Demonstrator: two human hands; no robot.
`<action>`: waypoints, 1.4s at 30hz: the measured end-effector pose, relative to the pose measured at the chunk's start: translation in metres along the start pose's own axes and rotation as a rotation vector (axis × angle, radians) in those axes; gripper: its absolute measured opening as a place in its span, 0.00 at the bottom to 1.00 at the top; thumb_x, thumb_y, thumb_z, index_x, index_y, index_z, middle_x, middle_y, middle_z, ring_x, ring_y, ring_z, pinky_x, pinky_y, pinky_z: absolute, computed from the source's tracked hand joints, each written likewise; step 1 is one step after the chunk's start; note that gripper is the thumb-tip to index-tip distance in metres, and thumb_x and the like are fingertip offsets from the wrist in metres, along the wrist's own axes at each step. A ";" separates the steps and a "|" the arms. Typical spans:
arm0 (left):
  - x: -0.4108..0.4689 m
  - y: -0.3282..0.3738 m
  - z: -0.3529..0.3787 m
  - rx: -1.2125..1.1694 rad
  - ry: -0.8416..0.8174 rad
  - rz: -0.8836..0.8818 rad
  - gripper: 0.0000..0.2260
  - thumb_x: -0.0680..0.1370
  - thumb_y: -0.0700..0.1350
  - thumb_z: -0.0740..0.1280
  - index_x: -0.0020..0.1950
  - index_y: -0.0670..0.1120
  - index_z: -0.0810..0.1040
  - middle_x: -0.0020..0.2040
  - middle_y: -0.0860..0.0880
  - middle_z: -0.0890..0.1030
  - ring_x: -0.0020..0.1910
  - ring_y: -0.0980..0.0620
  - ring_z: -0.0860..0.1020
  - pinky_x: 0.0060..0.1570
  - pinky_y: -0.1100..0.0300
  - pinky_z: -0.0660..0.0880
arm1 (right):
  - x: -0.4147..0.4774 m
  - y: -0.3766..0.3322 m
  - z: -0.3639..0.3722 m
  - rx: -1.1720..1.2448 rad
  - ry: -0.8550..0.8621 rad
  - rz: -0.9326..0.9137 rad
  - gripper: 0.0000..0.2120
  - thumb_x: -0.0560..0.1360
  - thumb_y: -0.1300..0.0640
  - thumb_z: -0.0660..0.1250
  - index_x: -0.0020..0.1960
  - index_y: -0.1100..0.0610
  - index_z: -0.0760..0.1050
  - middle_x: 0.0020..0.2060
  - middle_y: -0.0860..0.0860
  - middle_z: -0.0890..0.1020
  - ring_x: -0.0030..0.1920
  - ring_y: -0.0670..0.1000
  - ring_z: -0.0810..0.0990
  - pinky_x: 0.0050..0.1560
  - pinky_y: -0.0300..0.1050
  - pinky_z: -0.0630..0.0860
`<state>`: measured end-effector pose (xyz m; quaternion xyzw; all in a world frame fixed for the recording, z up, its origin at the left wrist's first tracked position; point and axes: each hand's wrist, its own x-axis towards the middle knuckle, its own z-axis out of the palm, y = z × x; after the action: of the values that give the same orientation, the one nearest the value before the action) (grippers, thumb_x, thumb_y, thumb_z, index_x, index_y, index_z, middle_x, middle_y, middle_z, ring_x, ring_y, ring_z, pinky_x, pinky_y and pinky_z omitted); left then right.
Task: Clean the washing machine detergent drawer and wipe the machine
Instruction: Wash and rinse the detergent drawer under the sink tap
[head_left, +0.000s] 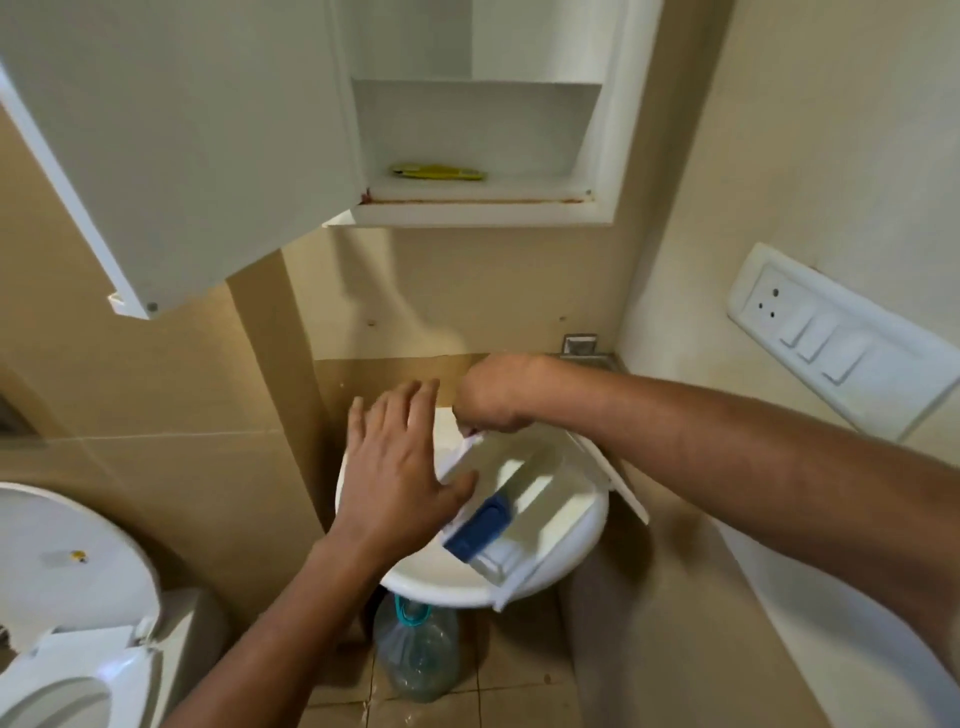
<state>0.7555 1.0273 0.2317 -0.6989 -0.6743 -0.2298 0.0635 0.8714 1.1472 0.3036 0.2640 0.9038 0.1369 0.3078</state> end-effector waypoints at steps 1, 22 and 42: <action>0.006 -0.001 0.000 -0.036 -0.154 -0.031 0.37 0.72 0.62 0.69 0.75 0.47 0.64 0.70 0.46 0.73 0.69 0.46 0.70 0.72 0.47 0.65 | 0.001 -0.007 -0.007 -0.078 0.038 -0.034 0.08 0.75 0.60 0.66 0.52 0.54 0.81 0.45 0.52 0.82 0.45 0.57 0.81 0.39 0.46 0.74; -0.025 -0.008 0.056 -0.897 -0.391 -0.828 0.09 0.82 0.38 0.57 0.54 0.40 0.76 0.49 0.39 0.82 0.44 0.45 0.82 0.39 0.53 0.81 | -0.052 -0.092 0.164 2.064 0.323 0.687 0.44 0.63 0.29 0.73 0.69 0.54 0.69 0.59 0.49 0.83 0.54 0.49 0.83 0.54 0.52 0.81; -0.045 -0.027 0.110 -0.848 -0.596 -1.008 0.11 0.82 0.39 0.61 0.62 0.36 0.73 0.49 0.41 0.78 0.44 0.47 0.78 0.34 0.59 0.74 | -0.002 -0.123 0.218 1.959 0.108 0.831 0.12 0.77 0.65 0.59 0.59 0.63 0.74 0.48 0.59 0.82 0.49 0.58 0.82 0.52 0.53 0.81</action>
<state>0.7557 1.0318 0.1100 -0.3005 -0.7561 -0.2726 -0.5135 0.9614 1.0632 0.0859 0.6776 0.4713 -0.5441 -0.1502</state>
